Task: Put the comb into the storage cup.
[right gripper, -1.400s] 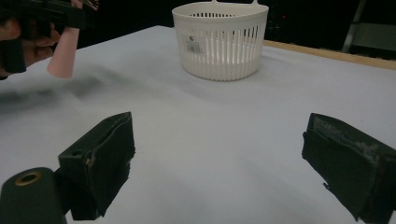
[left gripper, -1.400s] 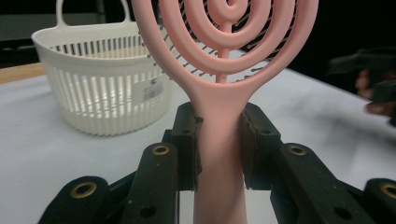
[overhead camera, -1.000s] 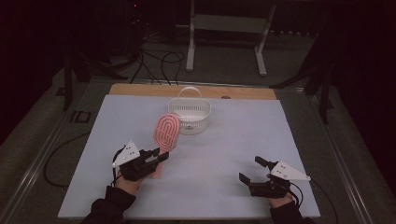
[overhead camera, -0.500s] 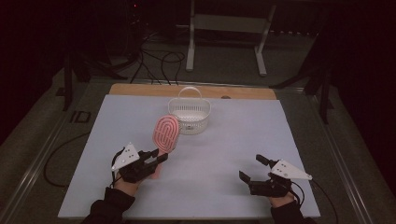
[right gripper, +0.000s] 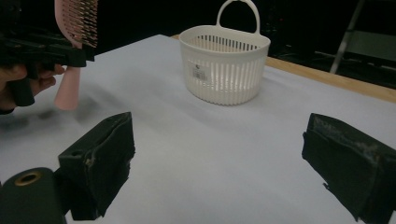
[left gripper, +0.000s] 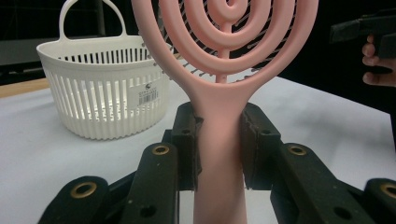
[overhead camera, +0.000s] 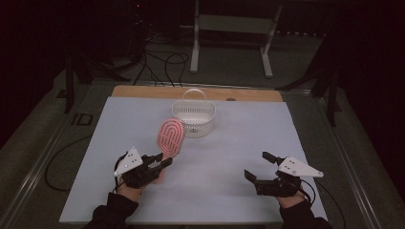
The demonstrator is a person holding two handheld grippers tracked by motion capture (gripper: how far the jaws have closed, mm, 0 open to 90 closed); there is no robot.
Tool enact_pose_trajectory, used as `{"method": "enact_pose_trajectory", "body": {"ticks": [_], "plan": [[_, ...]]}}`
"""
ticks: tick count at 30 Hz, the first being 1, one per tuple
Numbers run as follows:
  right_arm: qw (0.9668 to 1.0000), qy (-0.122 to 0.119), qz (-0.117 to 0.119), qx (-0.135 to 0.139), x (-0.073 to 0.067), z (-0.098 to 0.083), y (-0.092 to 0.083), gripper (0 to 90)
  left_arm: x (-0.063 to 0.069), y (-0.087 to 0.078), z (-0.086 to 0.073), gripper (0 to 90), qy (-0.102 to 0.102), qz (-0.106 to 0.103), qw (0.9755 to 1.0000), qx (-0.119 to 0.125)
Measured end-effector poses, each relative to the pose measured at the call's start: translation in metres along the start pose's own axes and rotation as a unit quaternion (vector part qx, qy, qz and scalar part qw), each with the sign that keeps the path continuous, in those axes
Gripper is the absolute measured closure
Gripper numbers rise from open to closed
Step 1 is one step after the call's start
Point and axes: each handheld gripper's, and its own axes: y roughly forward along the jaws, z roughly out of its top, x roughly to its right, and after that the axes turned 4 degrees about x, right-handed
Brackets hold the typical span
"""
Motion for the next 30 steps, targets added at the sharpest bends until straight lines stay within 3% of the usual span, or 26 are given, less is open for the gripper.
{"method": "enact_pose_trajectory", "body": {"ticks": [7,13,14,26,30], "plan": [[0.9994,-0.004,0.026,-0.021,-0.005,0.009,0.009,8.9,0.000,-0.001,-0.001,70.9,-0.003,0.001,1.0000,0.003],[0.9993,-0.001,0.029,-0.021,-0.007,0.012,0.013,8.9,0.001,0.000,-0.001,71.0,0.000,-0.003,1.0000,-0.001],[0.9992,-0.003,0.036,-0.015,-0.011,0.021,0.016,8.9,0.001,0.000,-0.001,71.0,-0.001,-0.005,1.0000,0.000],[0.9975,-0.020,0.067,0.002,-0.031,0.056,0.029,8.8,0.002,0.000,0.000,71.0,-0.005,-0.005,1.0000,0.004],[0.9978,-0.019,0.064,0.006,-0.037,0.064,0.033,8.7,0.002,0.000,0.000,70.9,-0.005,-0.006,1.0000,0.005]]}}
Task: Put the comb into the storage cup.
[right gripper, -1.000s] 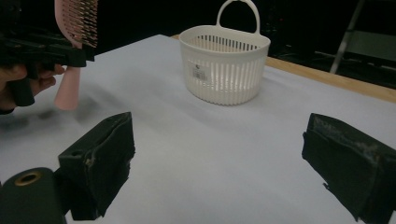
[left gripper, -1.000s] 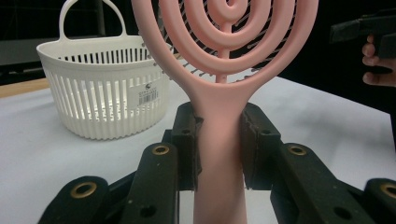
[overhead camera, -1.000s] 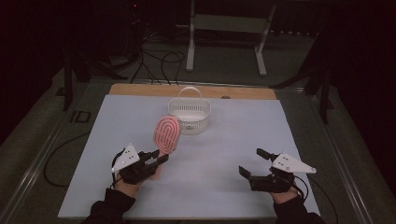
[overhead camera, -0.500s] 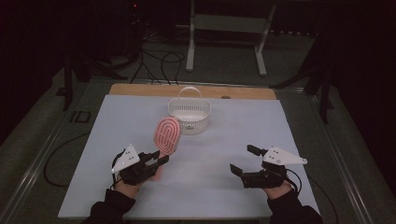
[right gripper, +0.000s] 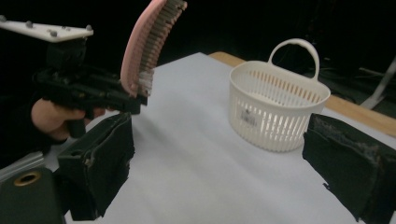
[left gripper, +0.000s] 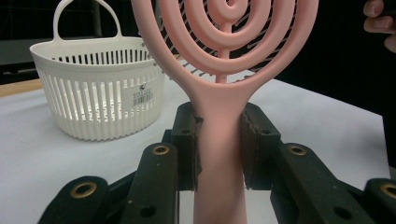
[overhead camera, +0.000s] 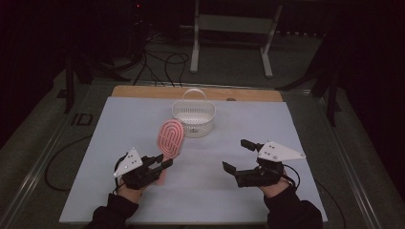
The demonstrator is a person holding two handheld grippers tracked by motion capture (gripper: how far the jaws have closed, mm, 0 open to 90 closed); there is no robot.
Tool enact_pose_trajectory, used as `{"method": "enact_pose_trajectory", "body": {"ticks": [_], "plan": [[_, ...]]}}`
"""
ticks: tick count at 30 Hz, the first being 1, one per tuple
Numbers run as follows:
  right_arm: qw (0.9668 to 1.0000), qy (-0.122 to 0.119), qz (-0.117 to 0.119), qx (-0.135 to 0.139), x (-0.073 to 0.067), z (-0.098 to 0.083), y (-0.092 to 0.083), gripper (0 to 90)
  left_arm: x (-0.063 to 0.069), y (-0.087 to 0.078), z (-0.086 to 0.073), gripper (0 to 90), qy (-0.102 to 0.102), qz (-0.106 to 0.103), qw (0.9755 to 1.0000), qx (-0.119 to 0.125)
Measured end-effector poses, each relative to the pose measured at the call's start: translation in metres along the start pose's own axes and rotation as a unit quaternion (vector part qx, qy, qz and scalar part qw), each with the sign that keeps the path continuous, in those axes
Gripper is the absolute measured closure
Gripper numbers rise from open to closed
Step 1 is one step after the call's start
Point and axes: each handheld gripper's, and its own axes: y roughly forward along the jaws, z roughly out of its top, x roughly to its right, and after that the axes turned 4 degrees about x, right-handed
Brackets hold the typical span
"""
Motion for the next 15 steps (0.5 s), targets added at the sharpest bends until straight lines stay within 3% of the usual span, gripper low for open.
{"method": "enact_pose_trajectory", "body": {"ticks": [5,15], "plan": [[1.0000,0.003,0.001,0.000,-0.004,0.008,0.006,8.7,0.000,0.000,0.000,70.9,0.000,0.002,1.0000,0.000],[0.9996,0.004,0.027,0.003,-0.020,0.028,0.030,8.1,0.000,0.000,0.000,71.0,0.000,-0.003,1.0000,0.002]]}}
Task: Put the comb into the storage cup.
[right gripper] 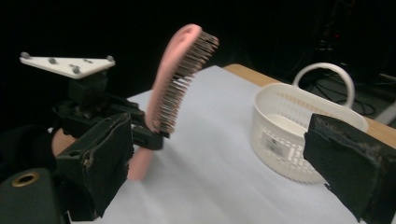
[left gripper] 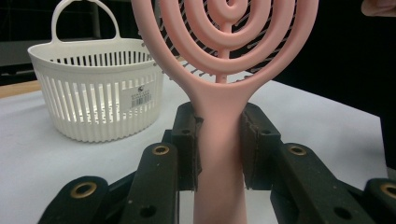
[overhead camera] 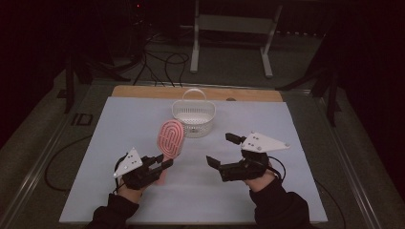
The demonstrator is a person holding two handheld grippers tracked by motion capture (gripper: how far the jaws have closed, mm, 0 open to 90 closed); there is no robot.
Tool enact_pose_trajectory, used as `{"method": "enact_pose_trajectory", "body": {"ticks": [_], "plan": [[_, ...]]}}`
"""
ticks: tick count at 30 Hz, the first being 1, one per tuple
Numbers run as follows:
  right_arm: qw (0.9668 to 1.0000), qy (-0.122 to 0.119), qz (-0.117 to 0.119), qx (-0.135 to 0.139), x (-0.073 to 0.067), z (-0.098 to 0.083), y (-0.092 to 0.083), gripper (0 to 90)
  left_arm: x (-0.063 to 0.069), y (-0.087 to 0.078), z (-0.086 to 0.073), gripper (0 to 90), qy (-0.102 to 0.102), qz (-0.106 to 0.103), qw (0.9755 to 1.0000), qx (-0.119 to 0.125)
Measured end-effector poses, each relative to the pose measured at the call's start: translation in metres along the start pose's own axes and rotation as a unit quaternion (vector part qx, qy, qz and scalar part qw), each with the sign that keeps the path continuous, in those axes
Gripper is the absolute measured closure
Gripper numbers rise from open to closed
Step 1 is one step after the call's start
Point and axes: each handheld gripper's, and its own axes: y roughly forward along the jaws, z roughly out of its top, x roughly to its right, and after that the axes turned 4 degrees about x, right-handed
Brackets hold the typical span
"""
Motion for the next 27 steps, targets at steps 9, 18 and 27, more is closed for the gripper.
{"method": "enact_pose_trajectory", "body": {"ticks": [9,18,27], "plan": [[0.9999,-0.004,0.014,0.000,-0.009,0.007,0.023,8.1,0.001,0.001,-0.001,71.0,-0.002,0.002,1.0000,-0.002],[0.9989,0.043,0.013,0.009,-0.012,0.011,0.047,8.1,0.002,0.002,-0.001,71.0,-0.001,-0.001,1.0000,0.000],[0.9931,0.111,-0.027,0.028,-0.014,0.014,0.067,8.5,0.001,0.002,-0.001,71.0,0.003,0.001,1.0000,0.000]]}}
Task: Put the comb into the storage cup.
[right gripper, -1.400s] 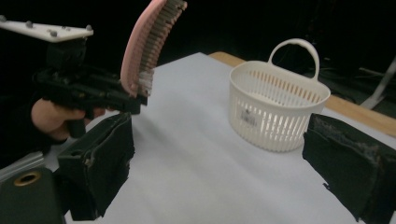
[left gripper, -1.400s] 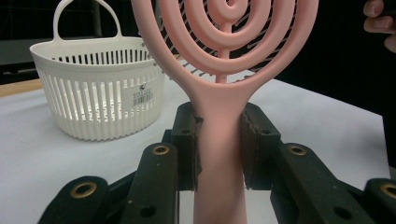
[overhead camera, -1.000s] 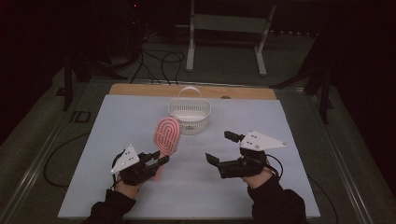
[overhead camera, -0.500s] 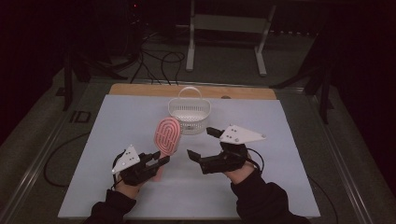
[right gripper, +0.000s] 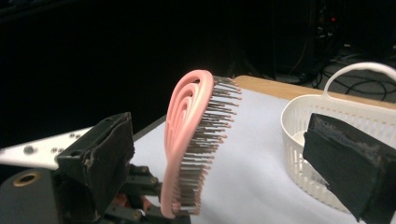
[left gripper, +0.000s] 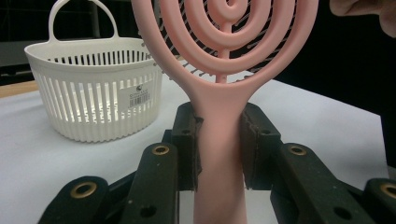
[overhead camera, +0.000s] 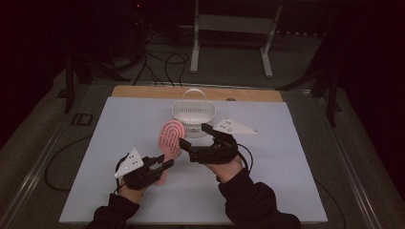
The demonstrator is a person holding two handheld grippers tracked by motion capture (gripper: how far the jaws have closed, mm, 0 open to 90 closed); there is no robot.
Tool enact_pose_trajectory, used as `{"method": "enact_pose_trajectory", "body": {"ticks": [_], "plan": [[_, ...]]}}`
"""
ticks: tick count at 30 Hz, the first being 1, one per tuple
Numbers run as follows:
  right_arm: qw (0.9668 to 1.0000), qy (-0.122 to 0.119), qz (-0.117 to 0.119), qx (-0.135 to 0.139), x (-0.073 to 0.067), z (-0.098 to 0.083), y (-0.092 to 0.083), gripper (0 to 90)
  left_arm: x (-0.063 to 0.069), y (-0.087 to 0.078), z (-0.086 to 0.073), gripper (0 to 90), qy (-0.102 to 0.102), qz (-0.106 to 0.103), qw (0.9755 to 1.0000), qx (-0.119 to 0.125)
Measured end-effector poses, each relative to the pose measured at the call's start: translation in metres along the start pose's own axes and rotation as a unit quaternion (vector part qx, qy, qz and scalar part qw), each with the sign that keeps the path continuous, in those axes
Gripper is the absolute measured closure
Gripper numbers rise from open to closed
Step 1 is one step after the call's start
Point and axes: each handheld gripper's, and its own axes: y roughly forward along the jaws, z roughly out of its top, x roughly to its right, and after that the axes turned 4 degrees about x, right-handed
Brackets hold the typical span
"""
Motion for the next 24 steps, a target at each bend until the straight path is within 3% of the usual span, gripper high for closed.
{"method": "enact_pose_trajectory", "body": {"ticks": [7,14,24], "plan": [[0.9995,0.031,-0.007,-0.005,-0.008,-0.005,0.014,8.8,0.000,0.000,0.000,71.0,-0.001,0.000,1.0000,0.000],[0.9977,0.064,-0.021,-0.015,-0.009,-0.010,0.027,15.2,0.000,0.001,-0.001,71.0,0.002,-0.001,1.0000,-0.001],[0.9947,0.095,-0.016,-0.037,-0.011,-0.018,0.039,31.5,0.000,0.001,-0.001,71.0,0.002,-0.001,1.0000,-0.001]]}}
